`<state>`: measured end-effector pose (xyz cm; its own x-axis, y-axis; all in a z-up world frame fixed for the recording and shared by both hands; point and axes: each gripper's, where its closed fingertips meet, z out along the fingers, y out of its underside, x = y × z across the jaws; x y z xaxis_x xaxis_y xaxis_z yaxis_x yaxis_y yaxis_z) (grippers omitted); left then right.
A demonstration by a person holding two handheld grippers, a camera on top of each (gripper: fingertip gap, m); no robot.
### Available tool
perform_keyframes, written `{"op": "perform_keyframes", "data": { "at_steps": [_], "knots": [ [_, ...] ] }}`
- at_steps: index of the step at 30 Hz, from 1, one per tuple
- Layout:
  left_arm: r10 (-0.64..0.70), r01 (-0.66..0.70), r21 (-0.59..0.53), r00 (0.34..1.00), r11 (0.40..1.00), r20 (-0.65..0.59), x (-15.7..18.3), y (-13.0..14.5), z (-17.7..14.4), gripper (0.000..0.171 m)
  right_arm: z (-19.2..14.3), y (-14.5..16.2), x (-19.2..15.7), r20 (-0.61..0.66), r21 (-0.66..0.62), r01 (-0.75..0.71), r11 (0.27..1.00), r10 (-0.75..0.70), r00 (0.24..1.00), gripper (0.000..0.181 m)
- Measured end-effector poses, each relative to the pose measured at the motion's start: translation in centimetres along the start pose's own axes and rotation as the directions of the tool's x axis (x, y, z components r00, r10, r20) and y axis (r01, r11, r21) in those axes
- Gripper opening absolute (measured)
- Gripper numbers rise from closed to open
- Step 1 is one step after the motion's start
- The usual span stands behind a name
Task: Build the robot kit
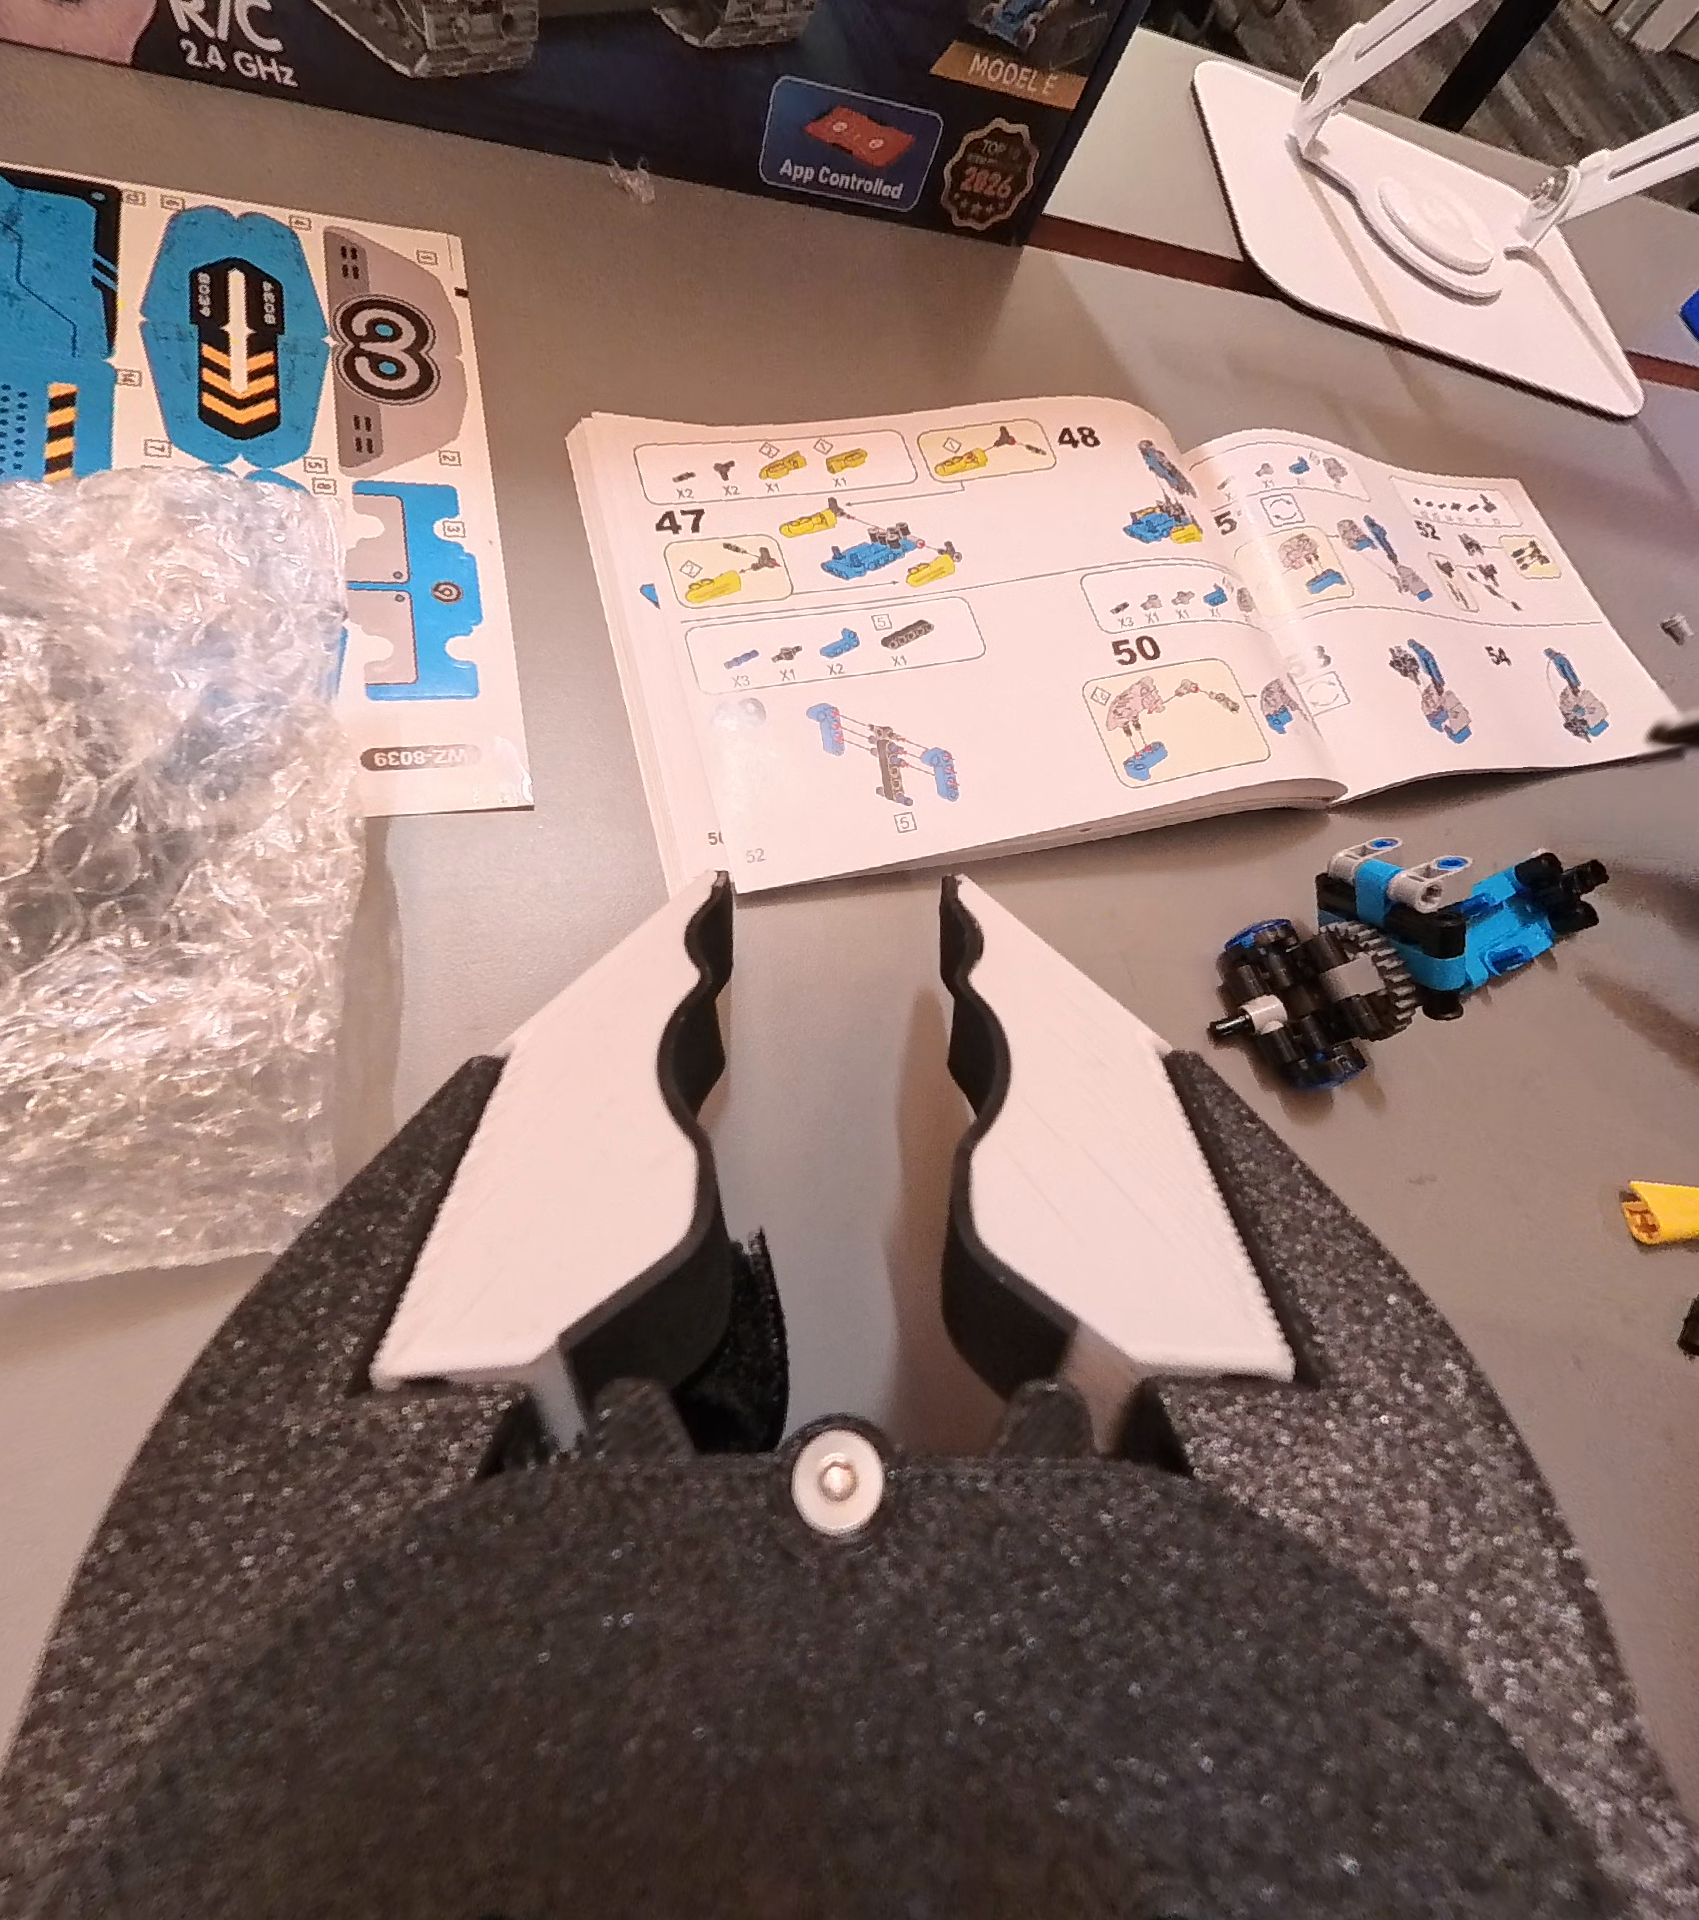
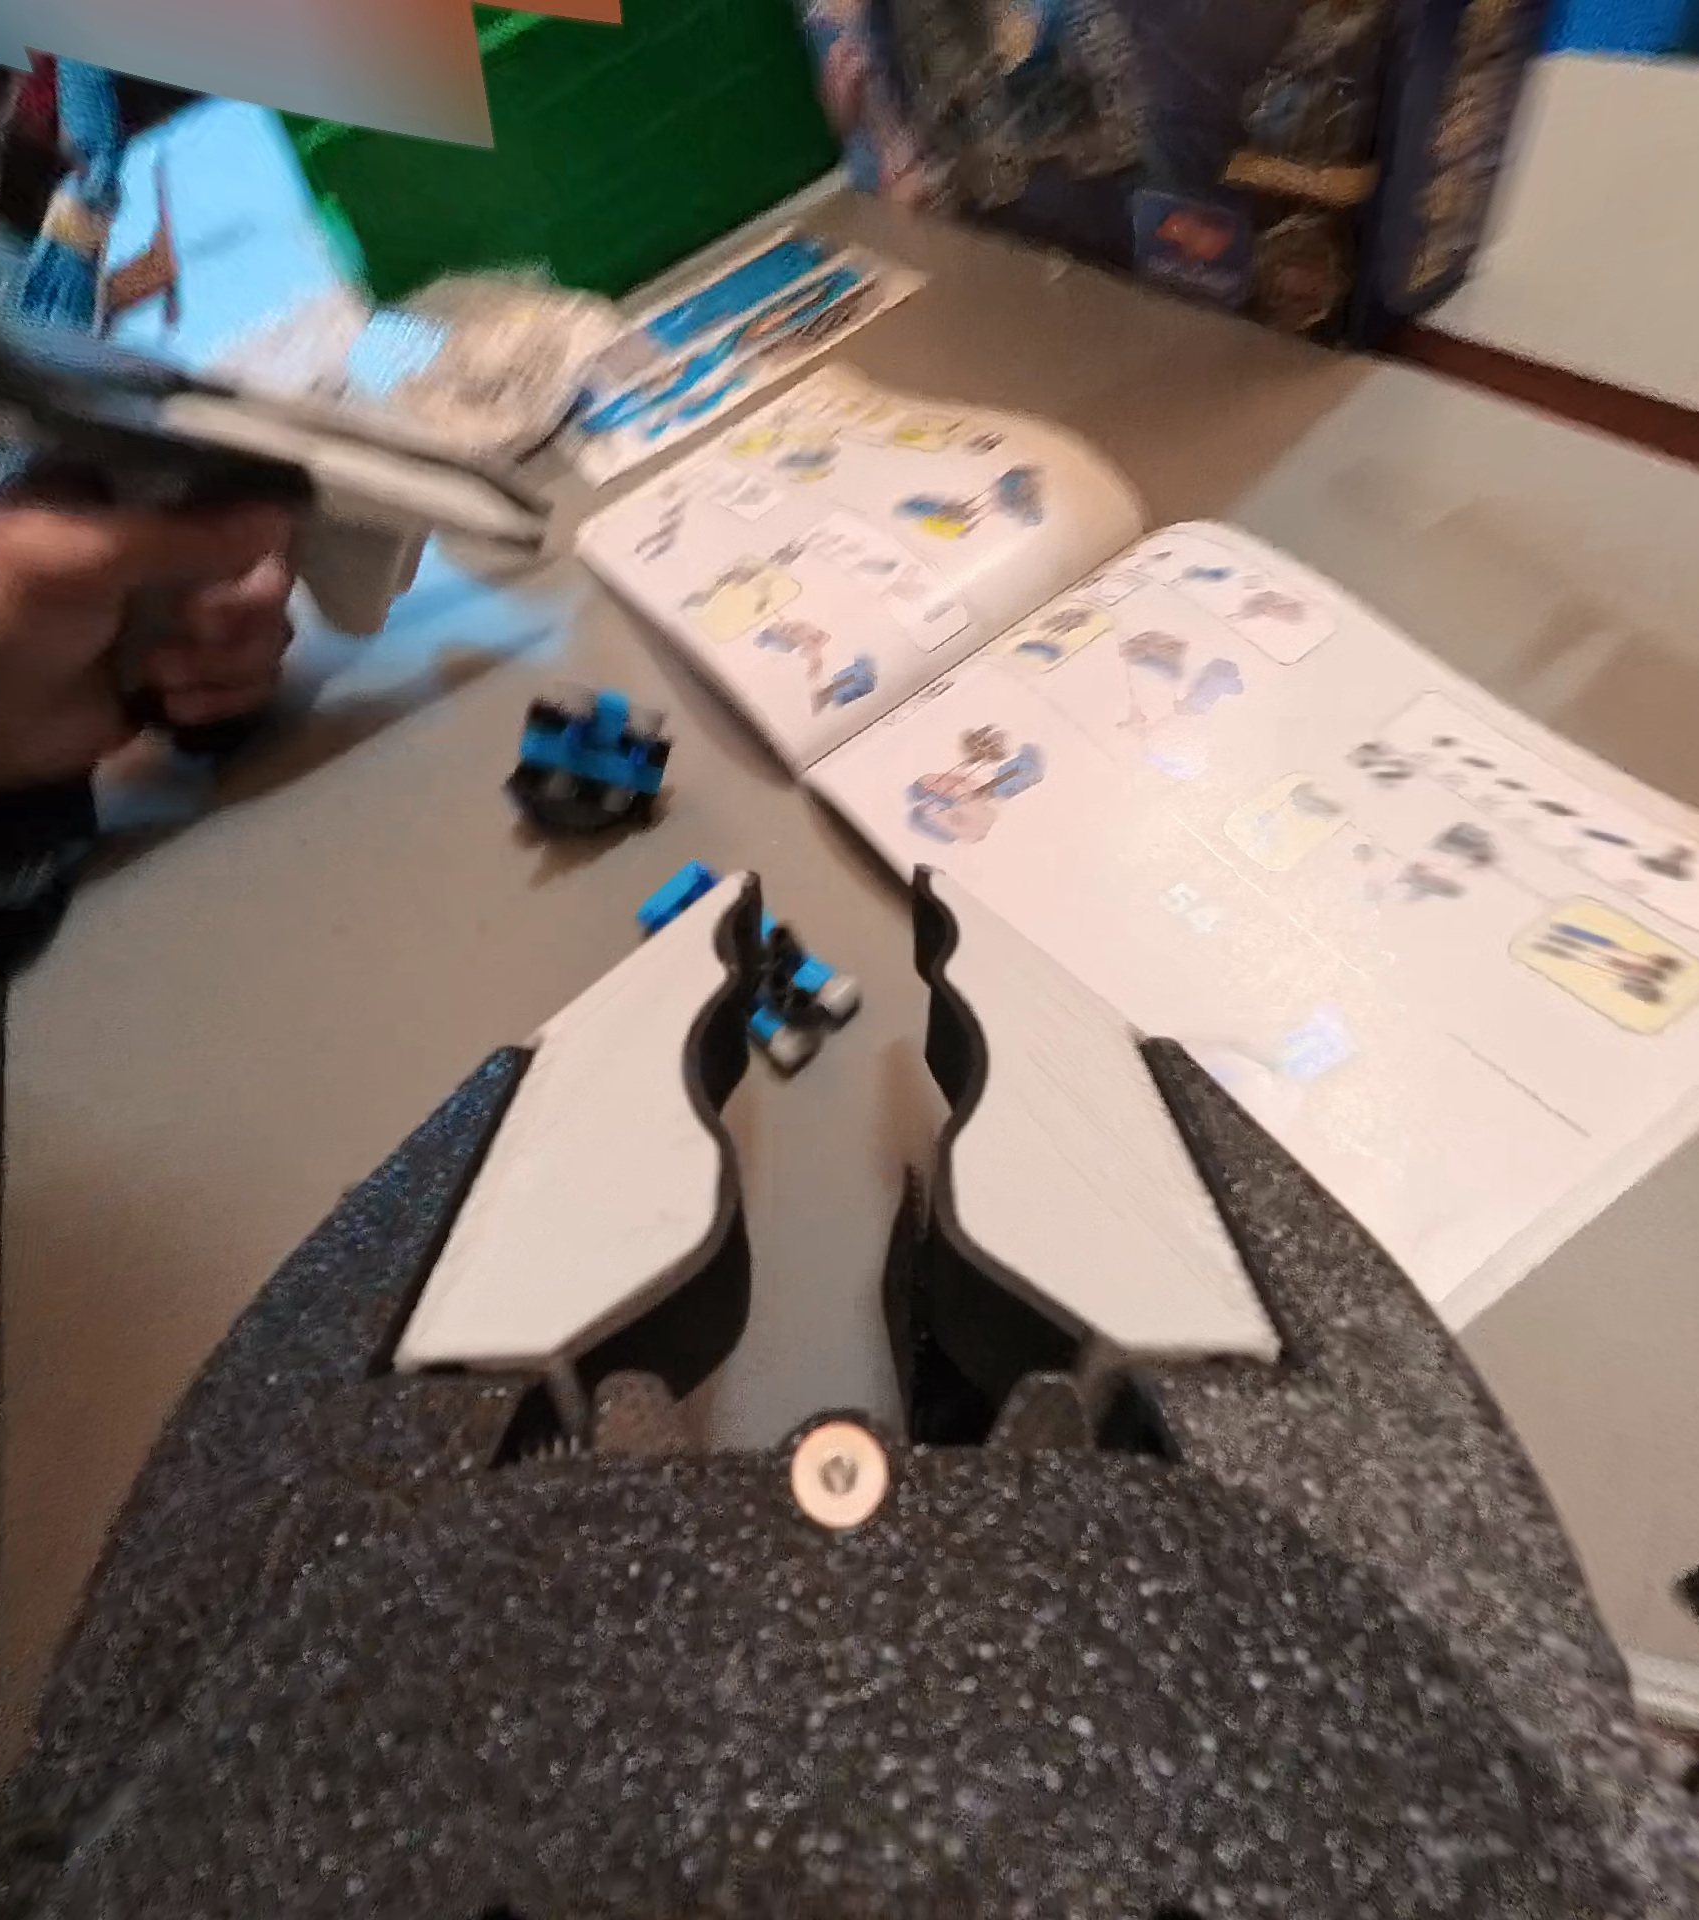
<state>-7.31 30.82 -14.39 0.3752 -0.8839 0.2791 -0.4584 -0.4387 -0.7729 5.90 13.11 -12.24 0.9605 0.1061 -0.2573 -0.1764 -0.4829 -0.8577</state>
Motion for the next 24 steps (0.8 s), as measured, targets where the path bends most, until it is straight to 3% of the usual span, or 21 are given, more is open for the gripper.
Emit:
{"op": "perform_keyframes", "data": {
  "at_steps": [3,7,16,22,24],
  "knots": [
    [-0.002,0.002,-0.001,1.000,1.000,0.000,0.0,0.0,0.0,0.040,-0.2,2.8,-2.0,0.108,-0.173,0.121,0.978,-0.103,0.989,0.037],
    [0.006,-0.006,-0.004,1.000,1.000,0.002,0.1,0.1,0.1,0.040,0.5,3.4,-2.1,0.095,-0.201,0.164,0.966,-0.147,0.984,0.037],
    [-0.003,0.003,-0.004,1.000,1.000,-0.002,0.0,0.1,0.1,0.040,0.8,3.2,-1.4,0.030,-0.198,0.203,0.959,-0.201,0.979,0.032],
    [-0.006,0.006,-0.005,1.000,1.000,-0.005,0.0,0.1,0.1,0.040,0.5,1.0,0.3,-0.107,-0.091,0.175,0.980,-0.185,0.977,0.021],
    [-0.005,0.005,-0.006,1.000,1.000,-0.005,0.0,0.1,0.1,0.040,0.6,0.3,-0.2,-0.091,-0.053,0.173,0.983,-0.178,0.980,0.021]
  ]
}}
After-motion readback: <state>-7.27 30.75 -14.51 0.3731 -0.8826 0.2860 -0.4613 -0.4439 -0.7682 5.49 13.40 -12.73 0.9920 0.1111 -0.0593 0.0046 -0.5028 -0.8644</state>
